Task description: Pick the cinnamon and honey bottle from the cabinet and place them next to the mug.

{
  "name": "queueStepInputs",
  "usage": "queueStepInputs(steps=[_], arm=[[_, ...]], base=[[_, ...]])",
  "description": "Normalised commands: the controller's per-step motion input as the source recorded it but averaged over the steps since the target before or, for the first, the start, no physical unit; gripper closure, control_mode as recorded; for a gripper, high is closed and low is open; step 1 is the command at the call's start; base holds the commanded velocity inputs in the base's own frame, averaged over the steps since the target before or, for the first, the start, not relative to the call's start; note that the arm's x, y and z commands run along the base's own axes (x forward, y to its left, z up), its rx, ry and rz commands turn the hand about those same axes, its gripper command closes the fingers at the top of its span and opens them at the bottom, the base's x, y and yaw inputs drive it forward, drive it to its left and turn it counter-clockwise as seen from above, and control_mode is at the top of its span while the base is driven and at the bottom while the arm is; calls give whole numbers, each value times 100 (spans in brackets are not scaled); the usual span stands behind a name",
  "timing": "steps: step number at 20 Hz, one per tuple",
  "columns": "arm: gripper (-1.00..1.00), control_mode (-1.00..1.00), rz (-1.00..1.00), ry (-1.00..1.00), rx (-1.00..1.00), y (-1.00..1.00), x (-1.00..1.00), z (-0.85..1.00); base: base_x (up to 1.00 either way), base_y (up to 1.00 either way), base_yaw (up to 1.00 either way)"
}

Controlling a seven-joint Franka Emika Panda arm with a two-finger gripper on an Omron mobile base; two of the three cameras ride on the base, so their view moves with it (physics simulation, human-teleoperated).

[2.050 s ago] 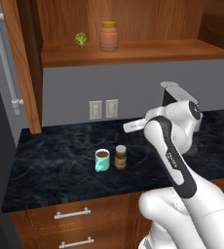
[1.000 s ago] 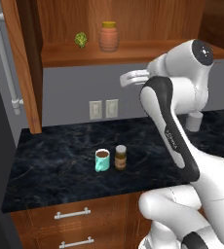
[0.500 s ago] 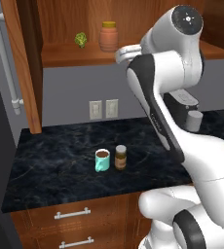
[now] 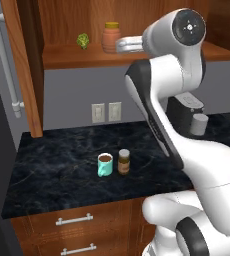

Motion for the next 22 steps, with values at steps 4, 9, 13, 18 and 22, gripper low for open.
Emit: queueStepInputs(steps=[4, 9, 13, 18, 22], arm=[[-100, -100, 0, -7, 9, 0, 18, 14], [-100, -100, 10, 12, 8, -1, 10, 51], [-100, -100, 9, 17, 1, 0, 0, 22], [-100, -100, 2, 8, -1, 0, 9, -13], [-100, -100, 0, 0, 0, -2, 39, -20]], base=[[0, 0, 0], [0, 0, 0], [0, 0, 0], [0, 0, 0], [0, 0, 0]])
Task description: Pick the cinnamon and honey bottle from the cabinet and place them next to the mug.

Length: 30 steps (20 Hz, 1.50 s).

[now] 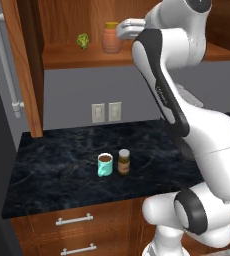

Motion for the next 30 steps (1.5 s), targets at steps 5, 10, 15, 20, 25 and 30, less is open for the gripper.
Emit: queueStepInputs(steps=[5, 10, 15, 20, 25, 30], arm=[[-100, -100, 0, 3, 0, 0, 75, 0], [-100, -100, 3, 1, -5, 0, 66, 0], [-100, -100, 1, 1, -8, 5, 42, 0], [-100, -100, 0, 0, -9, 26, 31, 0], [-100, -100, -1, 0, -1, 19, 31, 1], [-100, -100, -4, 0, 0, 0, 28, 0]], base=[[0, 0, 0], [0, 0, 0], [0, 0, 0], [0, 0, 0], [0, 0, 0], [0, 0, 0]])
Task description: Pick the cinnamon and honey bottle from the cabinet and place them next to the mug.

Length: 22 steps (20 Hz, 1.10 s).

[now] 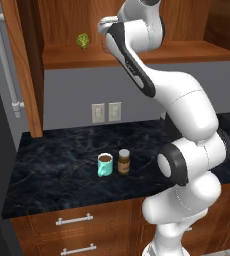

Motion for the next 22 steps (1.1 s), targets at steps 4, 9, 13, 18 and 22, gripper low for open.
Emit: queueStepInputs(steps=[4, 9, 13, 18, 22], arm=[[-100, -100, -1, 0, 0, 0, 21, 0], [-100, -100, 1, 0, 0, -17, 31, -1], [-100, -100, 1, 0, 0, -7, 32, -2], [-100, -100, 0, 1, 2, 0, 26, 0], [-100, -100, 0, 1, 1, 6, 20, 0]], base=[[0, 0, 0], [0, 0, 0], [0, 0, 0], [0, 0, 0], [0, 0, 0]])
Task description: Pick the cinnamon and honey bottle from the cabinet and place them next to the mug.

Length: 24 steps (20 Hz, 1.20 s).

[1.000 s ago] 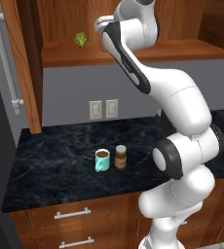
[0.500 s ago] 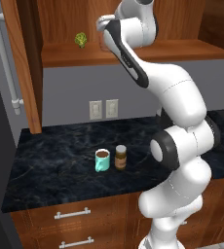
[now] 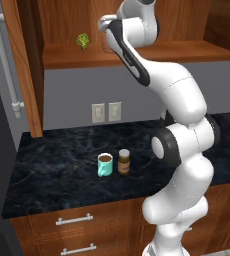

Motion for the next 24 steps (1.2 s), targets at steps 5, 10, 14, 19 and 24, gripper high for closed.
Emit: queueStepInputs(steps=[5, 10, 14, 19, 24], arm=[[-100, -100, 0, 0, 0, 5, 26, 0], [-100, -100, 0, 0, 0, 9, 21, 0], [-100, -100, 0, 0, 0, 8, 4, 0], [-100, -100, 0, 0, 0, 3, 2, 0], [-100, -100, 0, 2, 0, 0, 19, -12]], base=[[0, 0, 0], [0, 0, 0], [0, 0, 0], [0, 0, 0], [0, 0, 0]])
